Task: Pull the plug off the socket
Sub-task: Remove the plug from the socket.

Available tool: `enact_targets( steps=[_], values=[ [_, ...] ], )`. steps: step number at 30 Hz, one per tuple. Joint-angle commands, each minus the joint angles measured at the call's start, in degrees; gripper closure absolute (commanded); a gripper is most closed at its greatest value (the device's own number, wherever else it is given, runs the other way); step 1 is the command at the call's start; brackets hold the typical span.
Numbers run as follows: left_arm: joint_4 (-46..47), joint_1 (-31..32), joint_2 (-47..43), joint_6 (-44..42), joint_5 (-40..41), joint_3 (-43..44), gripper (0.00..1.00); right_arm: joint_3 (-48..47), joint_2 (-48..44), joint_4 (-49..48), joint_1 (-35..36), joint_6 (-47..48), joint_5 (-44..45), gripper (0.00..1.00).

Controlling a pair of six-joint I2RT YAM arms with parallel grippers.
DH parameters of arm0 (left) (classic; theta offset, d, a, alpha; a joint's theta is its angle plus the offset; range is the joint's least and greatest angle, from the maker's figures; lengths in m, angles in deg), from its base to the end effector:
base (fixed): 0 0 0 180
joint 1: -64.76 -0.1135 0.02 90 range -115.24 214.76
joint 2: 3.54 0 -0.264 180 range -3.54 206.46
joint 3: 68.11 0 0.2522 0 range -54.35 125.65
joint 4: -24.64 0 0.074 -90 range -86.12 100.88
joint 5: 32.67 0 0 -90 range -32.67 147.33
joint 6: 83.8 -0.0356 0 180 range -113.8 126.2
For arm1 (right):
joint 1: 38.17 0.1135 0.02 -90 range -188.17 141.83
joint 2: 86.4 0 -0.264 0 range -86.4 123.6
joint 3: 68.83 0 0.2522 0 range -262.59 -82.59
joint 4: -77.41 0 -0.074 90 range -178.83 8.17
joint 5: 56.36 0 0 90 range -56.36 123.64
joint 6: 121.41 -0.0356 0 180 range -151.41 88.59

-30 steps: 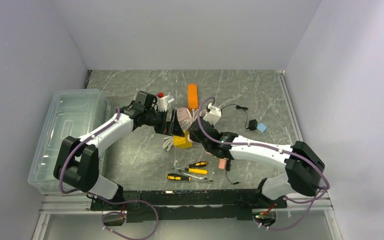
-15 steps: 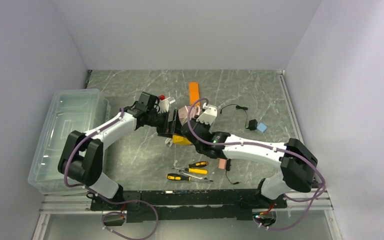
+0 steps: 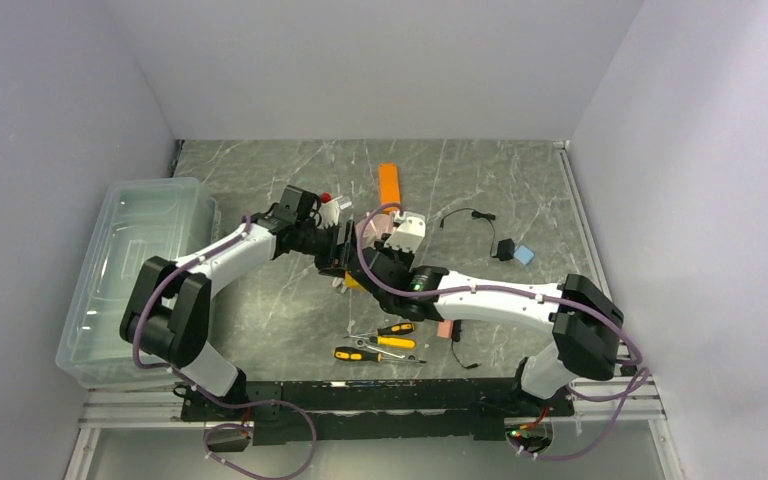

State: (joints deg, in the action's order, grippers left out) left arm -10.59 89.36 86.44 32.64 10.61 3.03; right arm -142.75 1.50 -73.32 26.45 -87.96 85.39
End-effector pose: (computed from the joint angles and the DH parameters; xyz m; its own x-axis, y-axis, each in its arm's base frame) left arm 0.2768 -0.1553 0.2164 -0.9593 0.1035 -0.2629 0.2755 0.5490 -0.7891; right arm 0.1646 0.2817 0.2506 -0.4240 0.3114 -0.8504 0.0719 0.9476 0.3111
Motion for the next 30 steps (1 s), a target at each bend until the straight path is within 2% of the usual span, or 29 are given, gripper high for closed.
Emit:
enact_targets(
  steps=[1,12,17,22,25,30],
  values=[
    [2.2,0.3,1.0,0.6,-1.8,-0.2,0.3,-4.5,-0.7,-3.2,0.6,-0.4,7.1,1.0],
    [2.5,0.3,2.7,0.6,-3.4,0.0,0.81,0.5,-2.5,-12.0,0.5,4.3,1.5,1.0],
    [2.6,0.3,2.6,-0.2,-4.0,0.1,1.0,3.9,-4.5,-15.0,-1.9,6.5,-7.2,1.0],
    [1.5,0.3,2.1,-2.0,-2.8,0.6,1.0,10.6,-9.4,-22.5,-5.5,9.8,-15.8,1.0],
    [1.1,0.3,2.2,-2.5,-2.2,0.8,1.0,12.2,-10.8,-22.8,-9.3,8.5,-22.5,1.0],
    [0.7,0.3,2.6,-2.7,-2.0,1.0,1.0,11.6,-11.1,-22.2,-10.4,10.1,-23.4,1.0]
  ],
)
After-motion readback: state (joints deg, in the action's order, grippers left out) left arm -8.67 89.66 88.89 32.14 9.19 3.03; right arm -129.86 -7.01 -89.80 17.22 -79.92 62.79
